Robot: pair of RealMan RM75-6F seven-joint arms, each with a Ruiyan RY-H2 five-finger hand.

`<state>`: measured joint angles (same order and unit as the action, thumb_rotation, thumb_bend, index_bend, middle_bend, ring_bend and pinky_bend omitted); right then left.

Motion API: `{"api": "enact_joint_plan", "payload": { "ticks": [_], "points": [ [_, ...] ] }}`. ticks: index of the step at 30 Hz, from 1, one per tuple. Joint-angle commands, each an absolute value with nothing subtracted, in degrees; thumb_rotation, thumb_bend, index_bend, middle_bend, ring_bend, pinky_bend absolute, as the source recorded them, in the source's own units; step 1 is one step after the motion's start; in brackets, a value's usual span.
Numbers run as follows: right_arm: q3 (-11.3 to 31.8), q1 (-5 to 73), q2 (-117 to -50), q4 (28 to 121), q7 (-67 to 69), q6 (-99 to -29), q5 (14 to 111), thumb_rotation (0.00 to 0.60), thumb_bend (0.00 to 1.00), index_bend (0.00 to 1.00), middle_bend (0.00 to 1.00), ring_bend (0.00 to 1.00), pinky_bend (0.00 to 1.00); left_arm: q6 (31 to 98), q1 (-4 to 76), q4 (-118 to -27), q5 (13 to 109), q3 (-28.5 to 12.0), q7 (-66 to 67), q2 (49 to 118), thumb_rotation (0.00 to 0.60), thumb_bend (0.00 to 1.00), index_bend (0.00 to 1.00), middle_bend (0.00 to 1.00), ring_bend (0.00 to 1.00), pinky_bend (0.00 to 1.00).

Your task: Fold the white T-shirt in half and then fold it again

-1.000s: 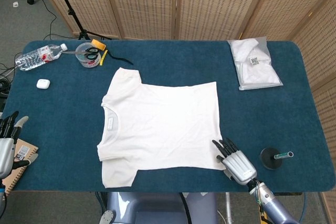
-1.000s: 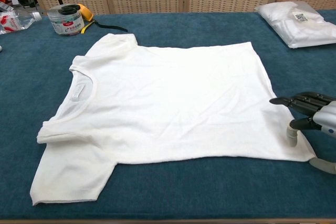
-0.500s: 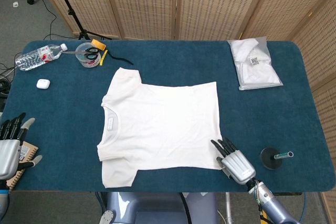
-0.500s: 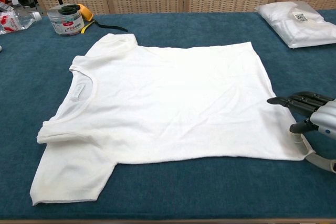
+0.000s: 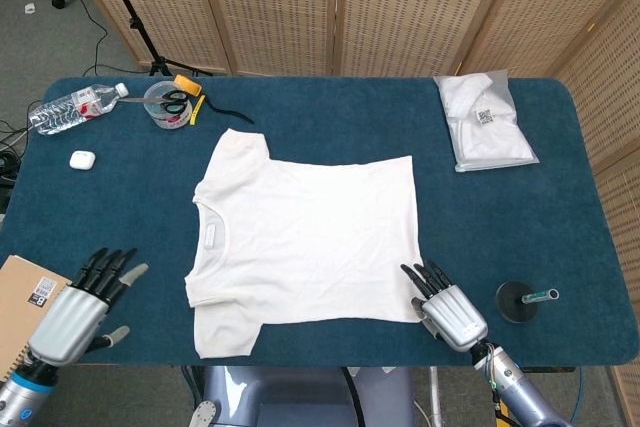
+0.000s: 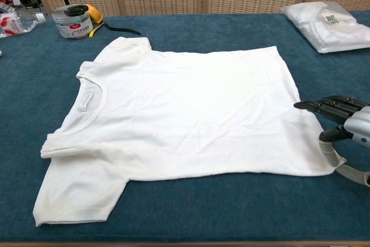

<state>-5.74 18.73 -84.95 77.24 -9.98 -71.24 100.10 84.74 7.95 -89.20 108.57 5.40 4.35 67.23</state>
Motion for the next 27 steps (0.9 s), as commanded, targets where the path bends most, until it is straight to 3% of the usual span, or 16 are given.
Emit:
{"api": "enact_joint_plan", "payload": {
  "ticks": [1, 9, 27],
  "points": [
    [-5.81, 18.73, -84.94, 77.34, -10.0, -71.35, 100.09, 0.6, 0.52, 0.61, 0.0, 0.0, 0.0, 81.7, 10.18, -84.49, 112.47, 8.58, 3.61, 72.05, 0.6, 0.0, 0.29, 0.0, 0.0, 0.0],
    [-5.98, 18.84, -84.86, 77.25, -9.95, -71.33, 99.85, 0.6, 0.52, 0.61, 0.0, 0.0, 0.0, 76.96, 14.47, -80.81, 115.16, 10.16, 1.67, 76.86, 0.6, 0.11, 0.38, 0.0, 0.0, 0.0],
    [-6.0, 19.06, -84.96, 77.06, -10.46, -70.9, 99.05, 0.6, 0.52, 0.61, 0.0, 0.0, 0.0, 68.49, 20.64, -80.95, 113.0, 11.9, 0.05, 80.44, 0.6, 0.24, 0.41, 0.0, 0.0, 0.0]
  ]
}}
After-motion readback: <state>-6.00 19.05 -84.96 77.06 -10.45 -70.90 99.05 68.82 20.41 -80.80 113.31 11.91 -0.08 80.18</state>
